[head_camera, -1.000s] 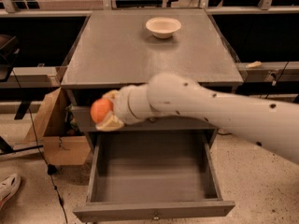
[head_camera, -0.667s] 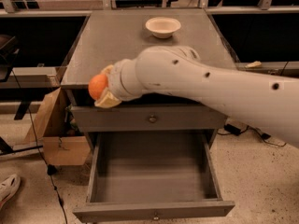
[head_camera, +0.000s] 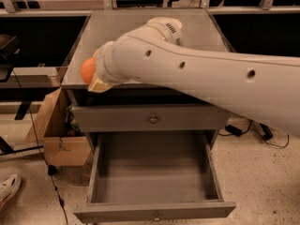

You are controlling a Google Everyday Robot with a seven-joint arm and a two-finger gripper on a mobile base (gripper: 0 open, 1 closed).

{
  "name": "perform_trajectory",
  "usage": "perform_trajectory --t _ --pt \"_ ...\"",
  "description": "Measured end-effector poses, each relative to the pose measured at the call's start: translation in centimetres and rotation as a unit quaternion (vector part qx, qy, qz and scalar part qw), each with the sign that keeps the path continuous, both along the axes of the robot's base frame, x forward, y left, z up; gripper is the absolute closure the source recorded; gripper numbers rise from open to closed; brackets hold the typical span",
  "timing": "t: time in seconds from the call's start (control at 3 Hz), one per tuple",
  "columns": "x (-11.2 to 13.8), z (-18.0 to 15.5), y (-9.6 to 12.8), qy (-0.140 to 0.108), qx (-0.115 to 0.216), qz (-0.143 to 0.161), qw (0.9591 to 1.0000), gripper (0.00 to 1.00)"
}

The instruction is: Pick orange from middle drawer and place on counter

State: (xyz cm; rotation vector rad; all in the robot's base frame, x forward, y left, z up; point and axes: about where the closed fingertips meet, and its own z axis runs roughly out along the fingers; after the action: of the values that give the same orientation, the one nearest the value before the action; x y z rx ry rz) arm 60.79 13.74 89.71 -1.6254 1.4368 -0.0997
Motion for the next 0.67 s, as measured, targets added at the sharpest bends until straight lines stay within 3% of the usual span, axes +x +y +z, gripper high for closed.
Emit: perform_trajectory --t 0.33,0.67 --pt "1.2 0.3 -2.6 -0.005 0.001 -0.024 0.9997 1.0" --pt "5.3 0.1 -8.1 -0.002 0.007 -0.078 0.9969 1.0"
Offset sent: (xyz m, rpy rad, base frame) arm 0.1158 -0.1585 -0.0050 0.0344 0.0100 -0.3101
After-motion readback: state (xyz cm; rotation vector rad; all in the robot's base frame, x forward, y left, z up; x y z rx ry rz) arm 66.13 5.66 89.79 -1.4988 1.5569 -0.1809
